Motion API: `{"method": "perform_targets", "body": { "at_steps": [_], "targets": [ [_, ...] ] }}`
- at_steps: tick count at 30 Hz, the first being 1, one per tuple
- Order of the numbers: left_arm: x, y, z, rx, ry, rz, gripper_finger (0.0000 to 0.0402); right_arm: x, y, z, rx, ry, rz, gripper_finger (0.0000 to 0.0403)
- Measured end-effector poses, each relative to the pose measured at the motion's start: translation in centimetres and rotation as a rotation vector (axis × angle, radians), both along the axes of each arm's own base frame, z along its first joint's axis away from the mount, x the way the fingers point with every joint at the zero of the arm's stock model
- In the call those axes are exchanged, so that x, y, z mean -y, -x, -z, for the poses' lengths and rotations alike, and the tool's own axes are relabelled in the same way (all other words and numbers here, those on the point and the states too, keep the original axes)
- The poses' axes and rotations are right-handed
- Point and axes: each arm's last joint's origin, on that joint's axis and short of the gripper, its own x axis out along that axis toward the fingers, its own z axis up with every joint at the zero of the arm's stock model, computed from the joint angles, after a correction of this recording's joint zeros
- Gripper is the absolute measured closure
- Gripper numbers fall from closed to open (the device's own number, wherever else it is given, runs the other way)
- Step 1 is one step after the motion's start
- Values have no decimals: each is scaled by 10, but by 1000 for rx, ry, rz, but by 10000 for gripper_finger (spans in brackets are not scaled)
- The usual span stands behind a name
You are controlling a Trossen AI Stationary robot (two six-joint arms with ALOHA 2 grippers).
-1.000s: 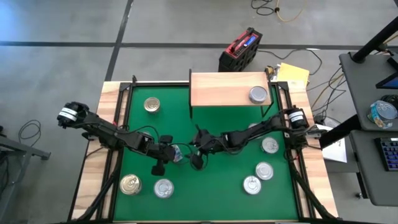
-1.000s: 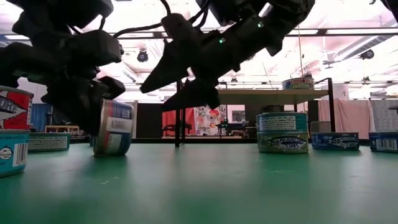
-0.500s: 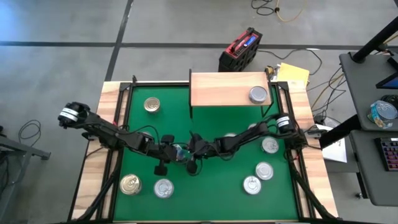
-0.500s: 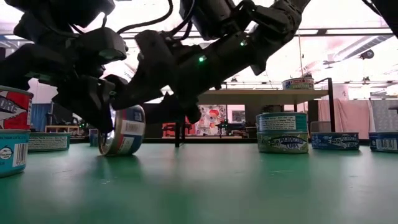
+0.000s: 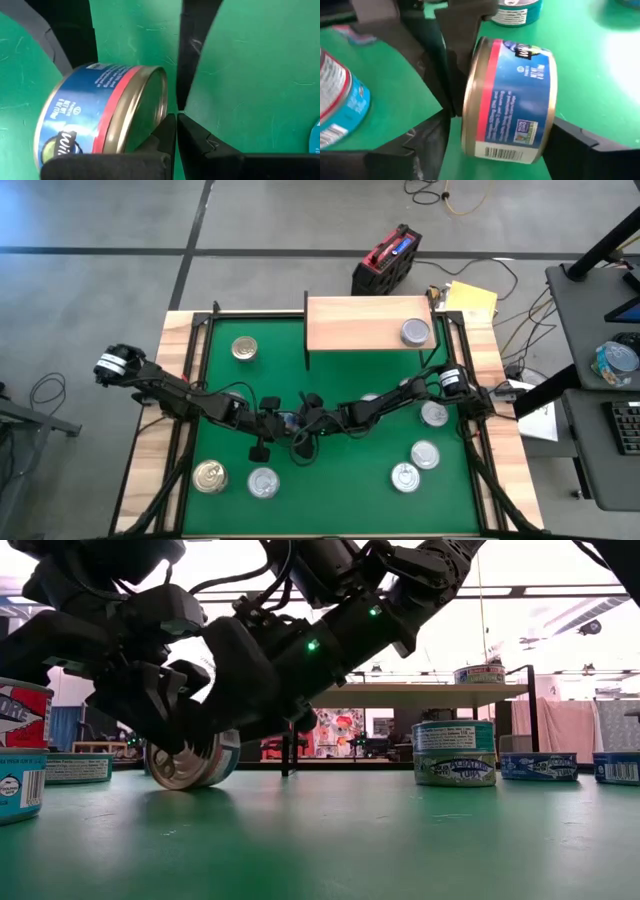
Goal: Stack canned seafood by type on shelf
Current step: Put the blue/pink tuna can on the shelf
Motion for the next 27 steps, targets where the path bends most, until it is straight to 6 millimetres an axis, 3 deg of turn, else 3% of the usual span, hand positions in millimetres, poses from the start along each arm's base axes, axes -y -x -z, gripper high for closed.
{"method": "perform_targets", "body": {
  "at_steps": [6,12,18,27],
  "targets": [
    [0,0,0,-1,7,-3,402,0,1,1,-19,47,-26,211],
    [1,-1,-2,4,14,0,402,0,1,1,-25,49,-26,211],
    [5,-2,-16,-1,16,23,402,2,9,-9,-94,59,-29,211],
    [10,4,-51,55,-9,82,402,8,48,-45,-123,43,-20,211]
  ]
}}
